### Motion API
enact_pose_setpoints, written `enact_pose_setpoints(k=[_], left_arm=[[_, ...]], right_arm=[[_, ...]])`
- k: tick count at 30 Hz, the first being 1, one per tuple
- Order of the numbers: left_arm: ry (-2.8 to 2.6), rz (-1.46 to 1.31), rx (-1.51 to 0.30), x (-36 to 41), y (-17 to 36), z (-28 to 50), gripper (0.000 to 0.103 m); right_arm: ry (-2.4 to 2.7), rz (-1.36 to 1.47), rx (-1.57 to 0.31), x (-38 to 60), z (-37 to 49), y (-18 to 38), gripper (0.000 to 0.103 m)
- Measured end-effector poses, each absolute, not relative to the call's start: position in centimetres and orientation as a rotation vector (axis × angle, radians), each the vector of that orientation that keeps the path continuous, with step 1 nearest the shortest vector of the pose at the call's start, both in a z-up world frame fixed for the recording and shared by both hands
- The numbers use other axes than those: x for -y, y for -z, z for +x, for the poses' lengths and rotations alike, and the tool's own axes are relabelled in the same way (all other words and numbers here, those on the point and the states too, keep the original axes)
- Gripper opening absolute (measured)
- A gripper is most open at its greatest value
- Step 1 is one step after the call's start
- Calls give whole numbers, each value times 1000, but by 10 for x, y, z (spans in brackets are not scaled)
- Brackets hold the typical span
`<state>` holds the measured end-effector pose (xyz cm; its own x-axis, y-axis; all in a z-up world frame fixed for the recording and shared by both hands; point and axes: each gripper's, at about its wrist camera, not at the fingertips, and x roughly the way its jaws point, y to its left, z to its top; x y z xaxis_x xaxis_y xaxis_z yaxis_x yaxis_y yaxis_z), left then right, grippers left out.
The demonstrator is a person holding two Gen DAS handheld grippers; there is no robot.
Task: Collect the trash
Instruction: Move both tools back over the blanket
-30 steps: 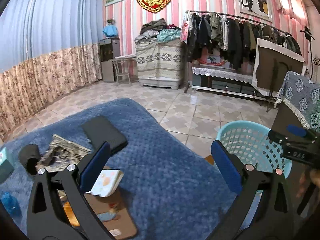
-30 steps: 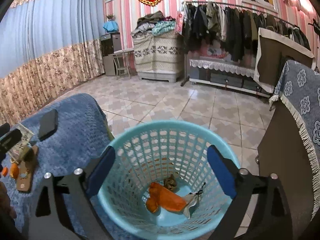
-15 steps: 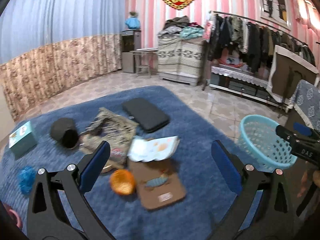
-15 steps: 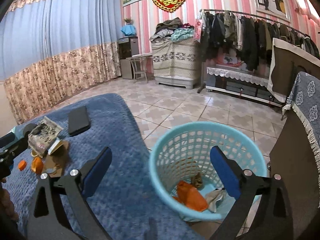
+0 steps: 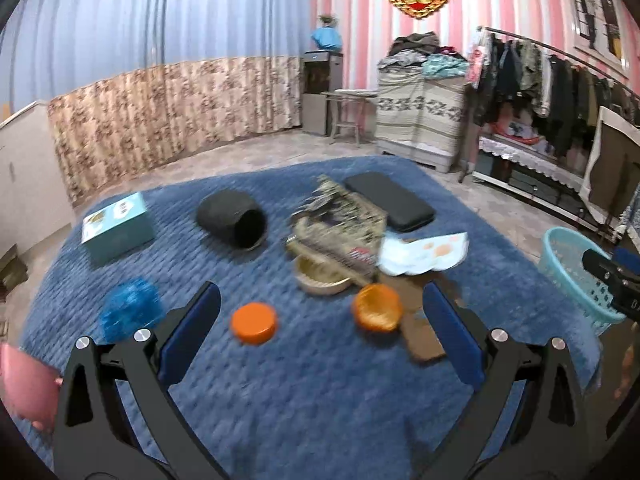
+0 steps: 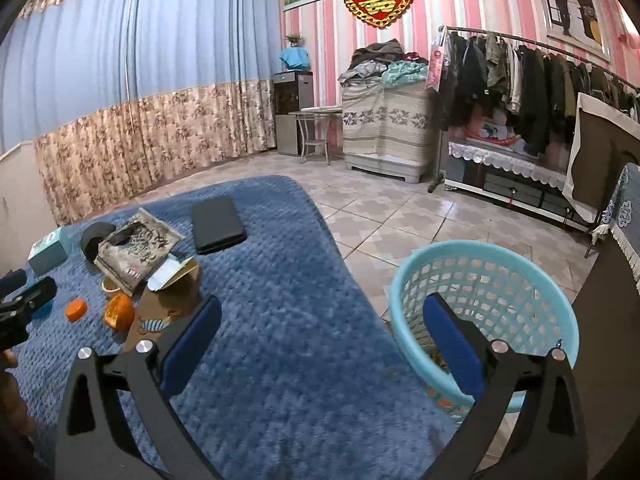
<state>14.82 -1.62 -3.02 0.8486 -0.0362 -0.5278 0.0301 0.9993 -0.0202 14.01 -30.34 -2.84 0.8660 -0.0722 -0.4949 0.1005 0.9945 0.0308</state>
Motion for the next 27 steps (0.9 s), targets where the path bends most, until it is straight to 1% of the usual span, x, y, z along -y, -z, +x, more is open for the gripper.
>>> enact_pose_setpoints(k=[6,11,14,21,26,27], left_arm=[[-48,-8,-564,-28,44,144,98],[-127,-56,-612,-73,58,157,98],[-185,-63,-613,-96,63,164,98],[-224,-99,-663,-132,80,184,97],[-207,-144,-714,-143,90,198,85],[-211,-139,-724,-145,91,201,80]], right_arm=[[76,39,-532,282,148,35,99],[95,14,-553,265,156,42,99],[86,5,-602,258,164,49,99],[18,-20,-645,231,174,58,99],[-101,-54,-658,194,183,59,99],[-114,-60,-661,189,184,60,99]])
